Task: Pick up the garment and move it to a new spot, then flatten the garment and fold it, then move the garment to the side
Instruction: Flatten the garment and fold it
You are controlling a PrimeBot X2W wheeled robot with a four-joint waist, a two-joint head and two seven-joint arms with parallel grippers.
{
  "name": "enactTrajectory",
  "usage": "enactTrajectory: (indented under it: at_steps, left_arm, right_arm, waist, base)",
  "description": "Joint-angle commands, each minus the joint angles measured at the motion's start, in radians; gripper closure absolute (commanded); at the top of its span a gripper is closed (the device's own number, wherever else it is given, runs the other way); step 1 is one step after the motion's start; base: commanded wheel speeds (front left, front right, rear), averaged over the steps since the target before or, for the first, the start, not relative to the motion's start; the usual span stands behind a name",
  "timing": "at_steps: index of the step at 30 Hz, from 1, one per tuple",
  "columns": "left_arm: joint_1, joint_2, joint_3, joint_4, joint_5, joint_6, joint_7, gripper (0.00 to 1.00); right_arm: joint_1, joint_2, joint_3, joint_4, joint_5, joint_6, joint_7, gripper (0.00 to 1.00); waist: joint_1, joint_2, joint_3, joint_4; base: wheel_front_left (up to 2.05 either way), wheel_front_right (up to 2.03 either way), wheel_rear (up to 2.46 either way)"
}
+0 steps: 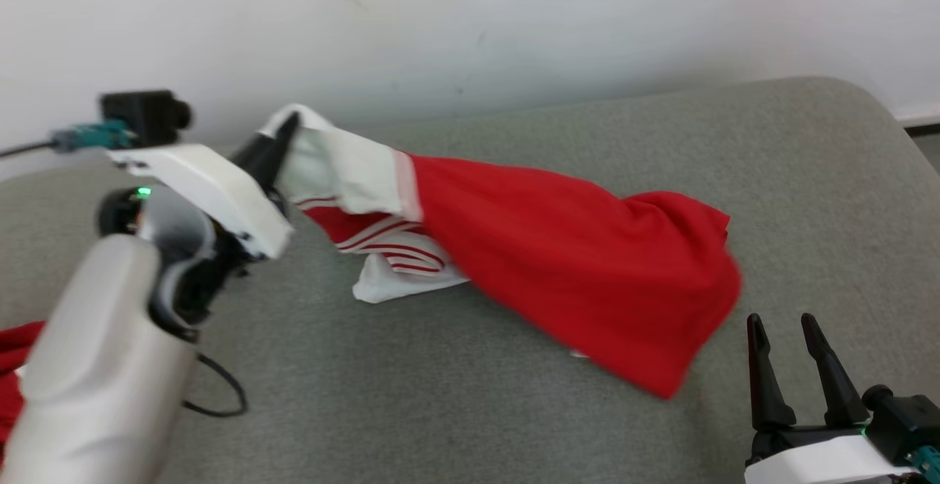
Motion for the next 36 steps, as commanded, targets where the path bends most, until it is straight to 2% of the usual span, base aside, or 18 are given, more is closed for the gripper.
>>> enactTrajectory:
  at_steps: [1,7,10,15,18,21,26,29,33,36]
  left_arm:
    - [-0.028,0.018,0.015,0.055,-0.003,-0.006,0.005,1.00]
    - [-0.136,0.103,0.079,0.336,-0.012,-0.014,-0.032,1.00]
    - [-0.166,0.133,0.078,0.445,0.000,-0.023,-0.039,1.00]
    - [-0.181,0.133,0.053,0.518,-0.022,-0.051,-0.031,1.00]
    - [-0.151,0.122,0.012,0.512,-0.048,-0.060,0.024,1.00]
    - [-0.100,0.130,-0.074,0.442,-0.089,-0.060,0.157,1.00]
    - [-0.003,0.228,-0.179,0.218,-0.224,-0.059,0.387,1.00]
    - [0.057,0.314,-0.231,0.079,-0.291,-0.059,0.546,1.00]
    - [0.158,0.400,-0.253,-0.071,-0.393,-0.051,0.718,1.00]
    - [0.237,0.452,-0.237,-0.184,-0.498,-0.022,0.819,1.00]
  right_arm:
    - [-0.014,-0.001,0.004,0.005,0.007,-0.002,-0.003,0.00]
    - [-0.044,0.004,0.020,0.018,0.022,-0.002,-0.002,0.00]
    - [-0.046,0.006,0.018,0.024,0.028,-0.002,-0.002,0.00]
    - [-0.027,0.007,0.006,0.029,0.028,-0.002,-0.002,0.00]
    - [-0.018,0.008,-0.007,0.032,0.020,-0.002,-0.002,0.00]
    - [-0.009,0.007,-0.019,0.030,0.013,-0.002,-0.002,0.00]
    - [0.007,-0.003,-0.042,0.034,0.000,-0.002,-0.002,0.00]
    - [0.017,-0.010,-0.043,0.040,-0.003,-0.002,-0.002,0.00]
    - [0.025,-0.014,-0.044,0.049,0.001,-0.002,-0.002,0.00]
    - [0.040,-0.029,-0.065,0.044,0.004,-0.002,-0.002,0.00]
  waist:
    - [0.0000,0.0000,0.030,-0.033]
    - [0.0000,0.0000,0.083,-0.104]
    - [0.0000,0.0000,0.095,-0.129]
    - [0.0000,0.0000,0.090,-0.133]
    - [0.0000,0.0000,0.075,-0.110]
    - [0.0000,0.0000,0.056,-0.076]
    - [0.0000,0.0000,0.023,-0.016]
    - [0.0000,0.0000,0.005,0.007]
    - [0.0000,0.0000,-0.016,0.023]
    - [0.0000,0.0000,-0.032,0.028]
  base:
    - [0.00,0.00,0.00]
    - [0.00,0.00,0.00]
    - [0.00,0.00,0.00]
    - [0.00,0.00,0.00]
    - [0.00,0.00,0.00]
    - [0.00,0.00,0.00]
    - [0.00,0.00,0.00]
    - [0.00,0.00,0.00]
    - [0.00,0.00,0.00]
    - [0.00,0.00,0.00]
